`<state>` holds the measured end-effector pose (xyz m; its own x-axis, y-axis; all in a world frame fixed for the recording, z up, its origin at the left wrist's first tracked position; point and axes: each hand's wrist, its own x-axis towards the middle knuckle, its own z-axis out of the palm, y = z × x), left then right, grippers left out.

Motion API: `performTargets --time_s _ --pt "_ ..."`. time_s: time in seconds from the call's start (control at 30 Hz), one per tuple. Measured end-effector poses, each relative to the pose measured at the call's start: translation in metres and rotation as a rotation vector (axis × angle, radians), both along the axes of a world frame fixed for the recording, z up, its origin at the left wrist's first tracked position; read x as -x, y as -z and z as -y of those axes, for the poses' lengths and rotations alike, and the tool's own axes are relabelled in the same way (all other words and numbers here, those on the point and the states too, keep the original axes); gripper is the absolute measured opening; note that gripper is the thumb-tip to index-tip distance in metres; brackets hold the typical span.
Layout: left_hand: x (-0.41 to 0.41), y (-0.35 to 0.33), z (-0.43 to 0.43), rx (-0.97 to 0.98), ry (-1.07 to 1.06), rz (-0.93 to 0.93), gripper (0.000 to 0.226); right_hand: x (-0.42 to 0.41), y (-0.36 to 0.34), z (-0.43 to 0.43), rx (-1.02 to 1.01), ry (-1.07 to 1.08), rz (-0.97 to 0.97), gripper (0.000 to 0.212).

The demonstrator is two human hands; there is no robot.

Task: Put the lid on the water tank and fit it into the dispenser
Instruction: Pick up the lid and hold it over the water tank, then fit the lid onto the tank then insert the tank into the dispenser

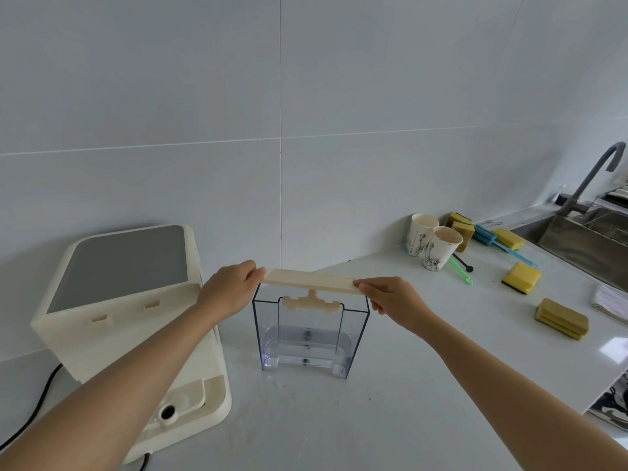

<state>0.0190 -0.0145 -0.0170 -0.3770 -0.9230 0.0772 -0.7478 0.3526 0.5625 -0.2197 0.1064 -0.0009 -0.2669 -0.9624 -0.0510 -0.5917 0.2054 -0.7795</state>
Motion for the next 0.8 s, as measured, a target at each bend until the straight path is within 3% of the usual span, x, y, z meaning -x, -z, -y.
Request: performTargets --time_s 0.3,0.57,0.7,0.8 --pt "-0.005 0.016 -0.018 0.137 0.018 0.171 0.03 -0.003 0.018 -0.005 -0.075 -0.06 -0.204 0.038" --pt "-0.005 0.021 -0.026 0.168 -0.027 0.174 0.028 0.001 0.017 -0.004 -0.114 -0.114 -0.252 0.039" --pt "-0.005 0.023 -0.032 0.09 -0.119 0.008 0.031 0.009 0.006 0.001 -0.148 -0.142 -0.264 0.042" --pt "0.003 0.017 -0.047 -0.229 -0.256 -0.362 0.051 0.013 0.004 0.012 -0.167 -0.11 -0.257 0.049"
